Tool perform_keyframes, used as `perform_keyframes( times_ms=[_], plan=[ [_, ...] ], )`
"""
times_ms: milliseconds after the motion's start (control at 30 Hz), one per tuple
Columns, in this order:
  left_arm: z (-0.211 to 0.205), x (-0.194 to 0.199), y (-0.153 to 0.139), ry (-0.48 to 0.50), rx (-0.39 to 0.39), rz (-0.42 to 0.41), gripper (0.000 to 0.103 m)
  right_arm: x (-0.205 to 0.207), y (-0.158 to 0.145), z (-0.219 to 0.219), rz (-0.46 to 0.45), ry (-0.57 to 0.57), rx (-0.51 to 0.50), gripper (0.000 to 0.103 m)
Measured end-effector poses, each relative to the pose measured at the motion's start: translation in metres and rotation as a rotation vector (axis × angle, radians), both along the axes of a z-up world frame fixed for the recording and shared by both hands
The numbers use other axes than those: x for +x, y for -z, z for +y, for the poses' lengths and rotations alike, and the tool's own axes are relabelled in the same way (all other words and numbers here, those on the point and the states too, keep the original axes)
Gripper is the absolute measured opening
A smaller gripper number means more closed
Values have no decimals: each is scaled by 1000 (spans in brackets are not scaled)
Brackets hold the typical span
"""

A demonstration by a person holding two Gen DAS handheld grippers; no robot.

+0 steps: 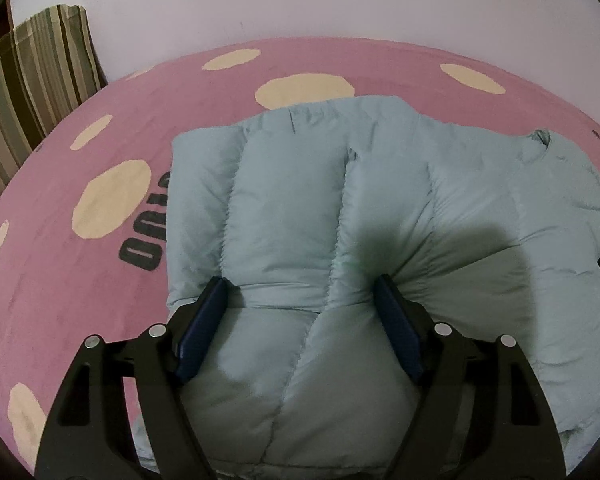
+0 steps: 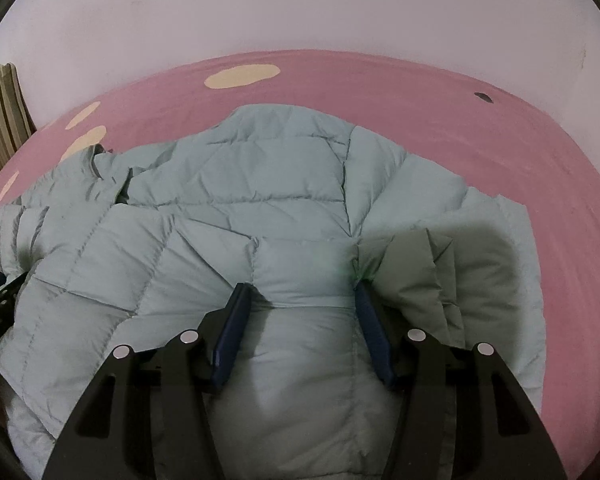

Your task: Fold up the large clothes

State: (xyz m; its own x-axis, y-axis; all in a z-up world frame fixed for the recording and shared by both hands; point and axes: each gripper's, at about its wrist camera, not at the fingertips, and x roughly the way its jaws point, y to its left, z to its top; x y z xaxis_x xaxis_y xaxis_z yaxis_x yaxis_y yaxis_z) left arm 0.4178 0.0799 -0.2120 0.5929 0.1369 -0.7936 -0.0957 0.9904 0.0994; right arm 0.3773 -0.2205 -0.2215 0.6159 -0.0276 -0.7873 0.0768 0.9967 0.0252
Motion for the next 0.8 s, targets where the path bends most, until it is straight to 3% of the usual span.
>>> perform_keyframes(
  times_ms=[100, 200, 300, 433, 533, 667, 800],
  plan=[
    [-1, -13, -18, -25, -1, -25, 76, -11, -18, -3, -15, 9, 20, 55],
    [-10, -36, -34, 14, -45, -73, 76, -32, -30, -4, -44, 15, 26, 55],
    [-21, -42, -20, 55, -34, -29, 76, -50, -24, -7, -28, 37, -2, 56],
    [-22, -38, 4, 45, -35, 3, 79, -50, 4, -15, 9, 22, 25, 60],
    [-21, -40, -13, 40, -26, -9, 78, -50, -13, -14, -5, 25, 28, 59],
    [-9, -37, -45, 9, -14, -110, 78, -43, -41, -19, -70, 28, 53, 61],
    [9, -3, -38, -60, -10, -96, 78, -14, -44, -23, -78, 58, 59, 61]
  ],
)
